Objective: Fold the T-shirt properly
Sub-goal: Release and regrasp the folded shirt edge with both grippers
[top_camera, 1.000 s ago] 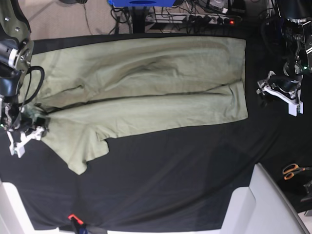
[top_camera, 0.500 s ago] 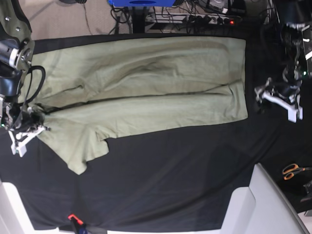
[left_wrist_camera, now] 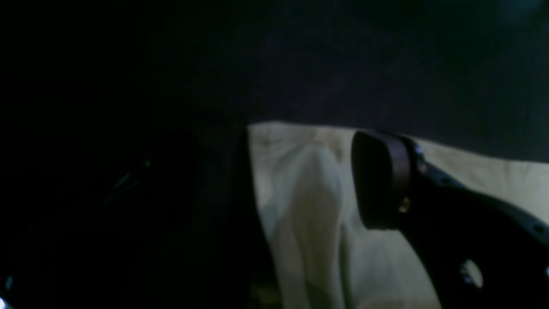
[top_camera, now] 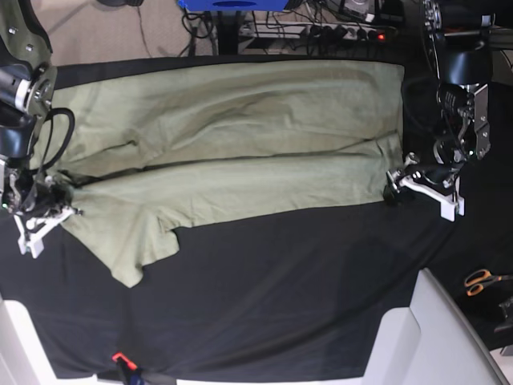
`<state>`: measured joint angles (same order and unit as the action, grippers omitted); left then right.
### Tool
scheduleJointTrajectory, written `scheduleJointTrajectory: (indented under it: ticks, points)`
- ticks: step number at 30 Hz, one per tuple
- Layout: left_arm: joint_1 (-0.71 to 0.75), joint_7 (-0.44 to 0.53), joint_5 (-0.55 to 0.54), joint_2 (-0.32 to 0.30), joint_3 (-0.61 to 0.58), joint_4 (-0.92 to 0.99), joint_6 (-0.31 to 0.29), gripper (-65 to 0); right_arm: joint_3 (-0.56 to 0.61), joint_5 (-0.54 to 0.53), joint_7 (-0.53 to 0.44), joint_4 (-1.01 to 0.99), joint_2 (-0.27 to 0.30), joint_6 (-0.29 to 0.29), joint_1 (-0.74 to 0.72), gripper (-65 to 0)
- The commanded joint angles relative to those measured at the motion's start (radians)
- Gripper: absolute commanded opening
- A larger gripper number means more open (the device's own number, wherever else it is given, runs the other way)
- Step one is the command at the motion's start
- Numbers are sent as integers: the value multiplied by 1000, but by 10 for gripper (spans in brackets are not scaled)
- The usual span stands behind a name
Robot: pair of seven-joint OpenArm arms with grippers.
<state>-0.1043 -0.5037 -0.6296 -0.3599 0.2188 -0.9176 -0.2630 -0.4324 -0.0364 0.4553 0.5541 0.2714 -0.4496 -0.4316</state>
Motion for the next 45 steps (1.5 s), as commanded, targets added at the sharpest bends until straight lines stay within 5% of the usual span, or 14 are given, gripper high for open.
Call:
scheduleJointTrajectory:
  ticks: [1, 6, 14, 21, 27, 33, 45]
  points:
    - [-15, -25, -2, 2, -2, 9, -2, -130, -3, -1, -2, 10, 15, -2, -20, -645]
    - [-22, -25, -2, 25, -3, 15, -2, -225, -3, -1, -2, 10, 15, -2, -20, -645]
    - [-35, -22, 0, 38, -3, 19, -2, -469, -3, -1, -2, 10, 15, -2, -20, -647]
    - [-71, 173, 153, 40, -169, 108, -2, -648, -1, -1, -2, 11, 15, -7, -20, -645]
    - [-85, 285, 182, 68, -207, 171, -2, -650, -1, -1, -2, 14, 15, -8, -20, -645]
    - [-108, 284, 182, 61, -207, 154, -2, -650, 2, -1, -2, 67, 15, -8, -19, -647]
    - [-114, 282, 182, 58, -207, 148, -2, -650, 323, 0, -2, 96, 19, 12, -23, -648]
